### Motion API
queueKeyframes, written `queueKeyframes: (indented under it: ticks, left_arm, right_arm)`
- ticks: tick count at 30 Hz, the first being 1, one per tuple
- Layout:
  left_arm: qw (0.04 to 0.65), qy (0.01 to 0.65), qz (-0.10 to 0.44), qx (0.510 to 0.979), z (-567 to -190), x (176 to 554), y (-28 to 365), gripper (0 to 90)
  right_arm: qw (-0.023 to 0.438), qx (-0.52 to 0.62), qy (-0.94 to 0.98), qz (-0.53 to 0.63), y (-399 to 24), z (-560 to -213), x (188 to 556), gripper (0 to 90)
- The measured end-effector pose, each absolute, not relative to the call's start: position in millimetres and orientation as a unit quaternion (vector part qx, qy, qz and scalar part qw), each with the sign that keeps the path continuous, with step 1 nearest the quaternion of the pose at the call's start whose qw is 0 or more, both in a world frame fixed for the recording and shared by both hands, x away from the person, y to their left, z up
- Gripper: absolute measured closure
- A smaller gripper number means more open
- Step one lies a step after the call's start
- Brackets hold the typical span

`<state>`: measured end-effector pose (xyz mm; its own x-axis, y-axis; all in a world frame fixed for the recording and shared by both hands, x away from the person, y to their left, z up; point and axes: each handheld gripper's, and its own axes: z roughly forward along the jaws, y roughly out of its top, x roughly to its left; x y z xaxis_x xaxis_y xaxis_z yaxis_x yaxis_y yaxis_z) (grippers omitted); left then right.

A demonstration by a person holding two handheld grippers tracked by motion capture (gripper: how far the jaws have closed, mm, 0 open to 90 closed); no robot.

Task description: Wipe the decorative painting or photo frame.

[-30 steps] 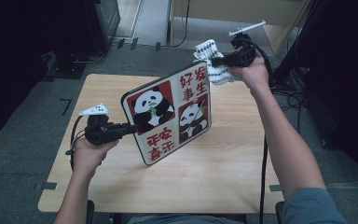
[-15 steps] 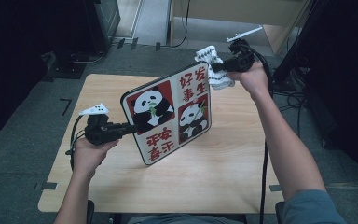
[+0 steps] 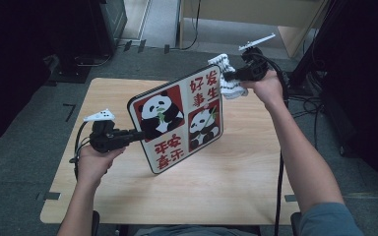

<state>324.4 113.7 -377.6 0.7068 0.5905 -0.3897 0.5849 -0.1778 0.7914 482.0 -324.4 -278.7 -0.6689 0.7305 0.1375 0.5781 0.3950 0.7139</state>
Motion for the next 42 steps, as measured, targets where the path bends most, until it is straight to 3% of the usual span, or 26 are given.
queueKeyframes:
  ticks: [42]
  left_arm:
    - [0.514,0.384,0.004,0.767,-378.5,325.9,115.2,76.4]
  right_arm:
    - [0.087,0.409,0.826,0.378,-332.9,-331.9,459.6,82.1]
